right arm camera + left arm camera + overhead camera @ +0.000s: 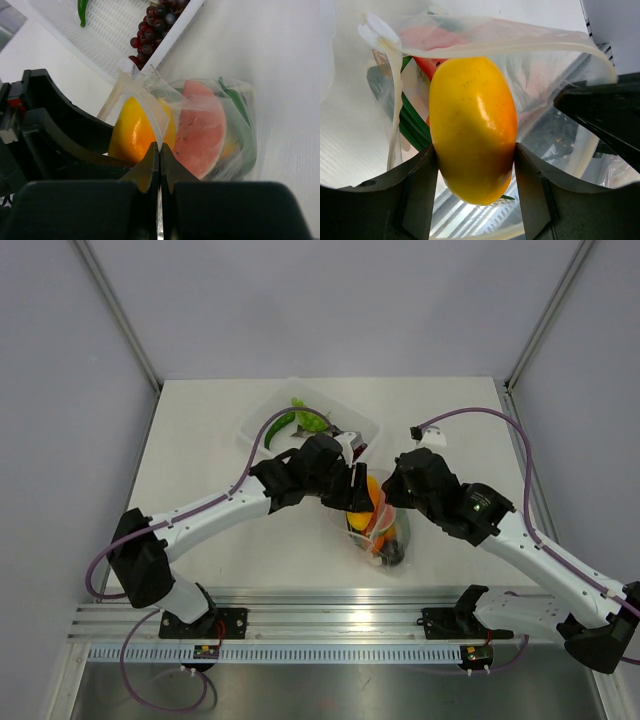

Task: Place the food in the zip-top bag and seal the zipper
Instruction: Place the fake fruit in the zipper food storage bag.

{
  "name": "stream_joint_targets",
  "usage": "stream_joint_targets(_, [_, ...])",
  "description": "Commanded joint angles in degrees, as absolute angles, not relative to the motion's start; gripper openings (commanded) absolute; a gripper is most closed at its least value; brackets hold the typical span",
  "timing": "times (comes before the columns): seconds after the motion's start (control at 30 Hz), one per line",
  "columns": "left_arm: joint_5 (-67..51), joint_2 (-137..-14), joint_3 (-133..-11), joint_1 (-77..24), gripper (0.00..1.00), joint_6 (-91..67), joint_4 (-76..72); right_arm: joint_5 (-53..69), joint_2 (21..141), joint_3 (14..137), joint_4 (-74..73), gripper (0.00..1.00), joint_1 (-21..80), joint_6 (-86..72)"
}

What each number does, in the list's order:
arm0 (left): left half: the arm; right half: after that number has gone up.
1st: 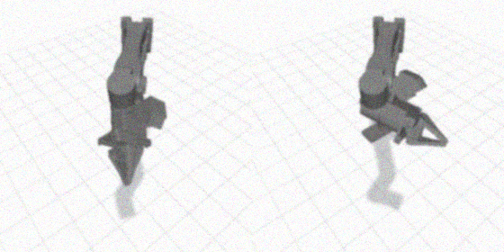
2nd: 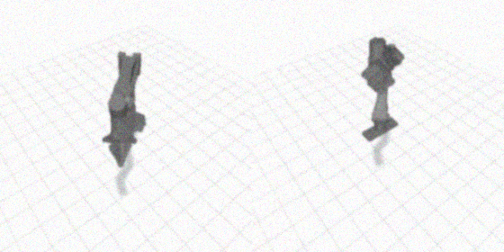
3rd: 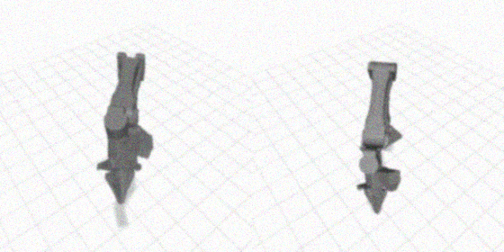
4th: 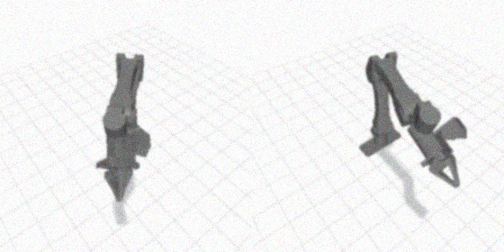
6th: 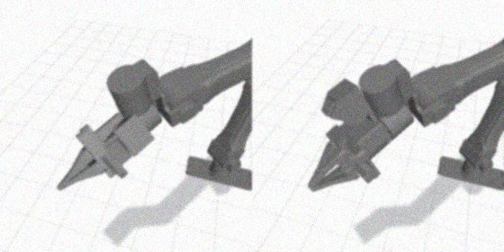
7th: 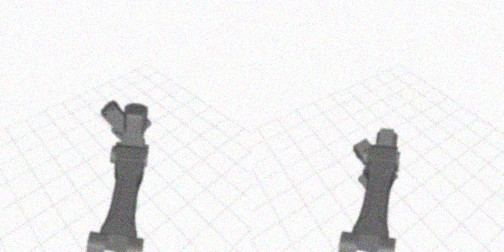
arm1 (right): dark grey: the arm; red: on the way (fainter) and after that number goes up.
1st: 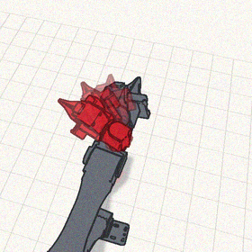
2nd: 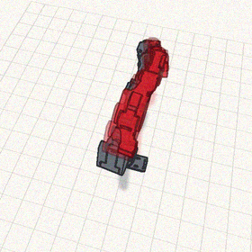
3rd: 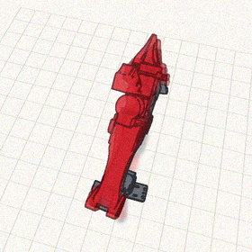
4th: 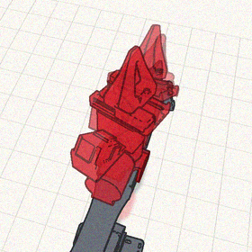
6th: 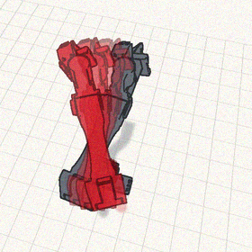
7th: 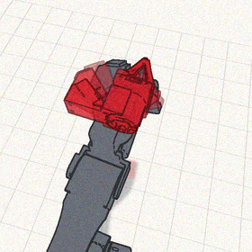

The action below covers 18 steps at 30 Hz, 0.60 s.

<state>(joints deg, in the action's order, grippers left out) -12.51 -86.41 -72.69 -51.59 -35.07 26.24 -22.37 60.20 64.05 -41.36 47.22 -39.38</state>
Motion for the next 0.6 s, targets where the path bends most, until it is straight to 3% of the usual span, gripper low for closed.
stream_joint_targets(0.0, [-12.92,-88.06,-74.70,-52.21,0.27,-35.69,23.11,-22.06,58.89,65.65,-39.55,0.00,46.93,-40.17])
stream_joint_targets(0.07, [-12.92,-88.85,-77.68,-52.56,0.63,-35.07,25.21,-22.24,58.80,65.74,-39.73,0.00,46.93,-40.25])
stream_joint_targets(0.17, [-13.27,-88.51,-80.41,-53.44,0.81,-32.35,28.73,-22.67,58.19,65.57,-40.17,0.00,46.93,-40.17])
stream_joint_targets(0.23, [-13.88,-86.41,-80.86,-53.53,0.86,-31.64,30.49,-22.94,58.10,65.48,-40.34,0.00,46.93,-40.25])
stream_joint_targets(0.33, [-14.93,-83.86,-81.74,-53.53,0.87,-29.98,32.51,-23.03,57.92,65.13,-40.26,0.00,47.02,-40.34])
stream_joint_targets(0.4, [-16.08,-81.22,-82.00,-53.53,0.82,-27.87,34.35,-22.94,57.83,64.95,-40.17,0.00,46.93,-40.34])
stream_joint_targets(0.5, [-16.35,-77.79,-82.18,-53.44,0.68,-25.67,37.78,-22.94,57.92,65.04,-40.08,0.00,46.93,-40.25])
stream_joint_targets(0.57, [-14.16,-75.69,-81.91,-53.44,0.51,-24.62,40.67,-22.94,57.92,64.95,-40.08,0.00,46.93,-40.08])
